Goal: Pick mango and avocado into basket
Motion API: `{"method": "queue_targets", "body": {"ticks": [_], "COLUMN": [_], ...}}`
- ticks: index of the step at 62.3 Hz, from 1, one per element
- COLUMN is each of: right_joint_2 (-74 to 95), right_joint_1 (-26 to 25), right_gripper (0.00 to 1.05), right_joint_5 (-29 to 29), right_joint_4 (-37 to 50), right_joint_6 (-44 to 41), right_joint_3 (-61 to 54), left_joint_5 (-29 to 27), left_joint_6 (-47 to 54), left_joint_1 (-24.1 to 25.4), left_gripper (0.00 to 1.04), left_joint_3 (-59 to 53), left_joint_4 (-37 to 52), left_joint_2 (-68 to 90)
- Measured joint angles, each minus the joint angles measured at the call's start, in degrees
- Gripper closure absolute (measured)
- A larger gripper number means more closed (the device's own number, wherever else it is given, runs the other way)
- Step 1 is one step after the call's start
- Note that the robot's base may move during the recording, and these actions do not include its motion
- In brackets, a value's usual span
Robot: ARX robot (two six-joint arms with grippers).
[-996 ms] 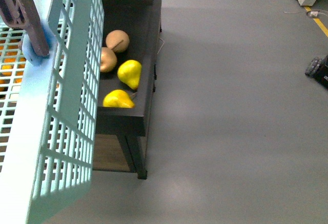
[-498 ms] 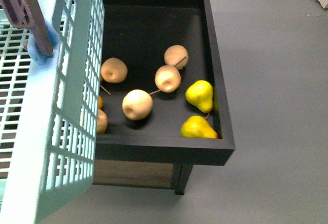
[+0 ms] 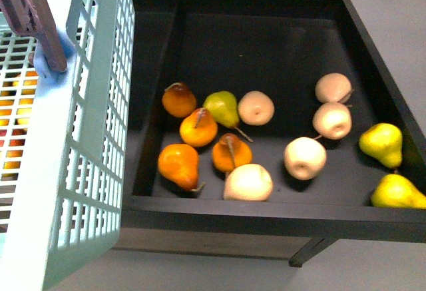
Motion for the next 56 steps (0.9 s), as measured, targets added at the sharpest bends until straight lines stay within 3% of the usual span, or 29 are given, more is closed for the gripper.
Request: {"method": "queue_targets", "body": {"ticks": [56], "right_joint_2": [0.04], "right_joint_1": [0.00], "right_gripper": [0.09], "right_joint_5": [-0.02], "right_joint_4": [0.00], "right_joint_6": [-0.02], "right_joint_3": [0.00], "left_joint_5": [0.00], "left_joint_6": [0.00], "left_joint_1": [0.00], "left_gripper": [0.74], "left_joint_3": [-0.04], "left_joint_4": [0.00], "left_joint_2": [0.04]}}
